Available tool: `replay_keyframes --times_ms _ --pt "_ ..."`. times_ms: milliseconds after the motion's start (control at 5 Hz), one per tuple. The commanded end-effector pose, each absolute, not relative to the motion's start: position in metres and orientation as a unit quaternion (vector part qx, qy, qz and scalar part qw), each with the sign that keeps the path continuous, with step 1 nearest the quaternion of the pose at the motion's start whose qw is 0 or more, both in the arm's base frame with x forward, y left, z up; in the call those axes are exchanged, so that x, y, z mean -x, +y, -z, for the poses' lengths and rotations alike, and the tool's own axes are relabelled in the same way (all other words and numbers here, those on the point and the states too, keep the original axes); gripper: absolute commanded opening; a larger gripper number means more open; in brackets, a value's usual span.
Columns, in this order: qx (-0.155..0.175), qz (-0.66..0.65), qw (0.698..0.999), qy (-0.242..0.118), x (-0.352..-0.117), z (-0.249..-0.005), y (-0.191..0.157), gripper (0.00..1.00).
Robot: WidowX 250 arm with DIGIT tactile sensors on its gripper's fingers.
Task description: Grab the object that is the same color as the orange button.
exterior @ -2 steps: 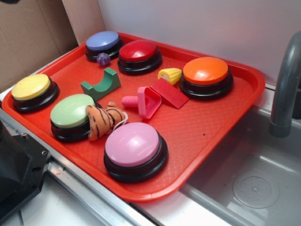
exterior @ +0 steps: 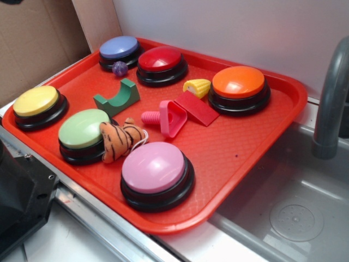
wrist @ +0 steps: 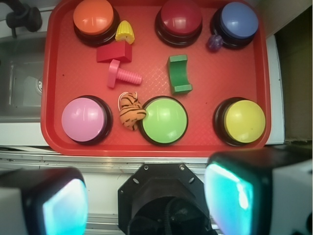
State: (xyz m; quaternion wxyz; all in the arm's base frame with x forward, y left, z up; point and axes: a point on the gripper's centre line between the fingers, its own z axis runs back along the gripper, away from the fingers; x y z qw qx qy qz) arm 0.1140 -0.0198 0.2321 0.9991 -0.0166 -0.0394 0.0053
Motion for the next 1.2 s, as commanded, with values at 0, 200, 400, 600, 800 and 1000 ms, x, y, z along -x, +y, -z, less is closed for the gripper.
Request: replay_keyframes --times_ms 0,200,400,600,800,1000 --pt "0.06 -0.149 0.985 -0.066 -0.128 -0.201 -0.029 1.0" --pt "0.065 -0.246 0.964 -0.075 -0.134 -0.178 -0.033 1.0" --pt "0.04 -0.364 0.928 -0.069 -0.146 -0.149 -0.039 1.0" --pt "0.031 -0.468 0.882 -0.054 -0.153 -0.123 -0.045 1.0" --pt "0.032 -0.544 0.839 -0.007 -0.156 -0.095 -0.046 1.0" --pt "0.048 -0.563 0.825 0.01 -0.158 -0.076 -0.045 1.0"
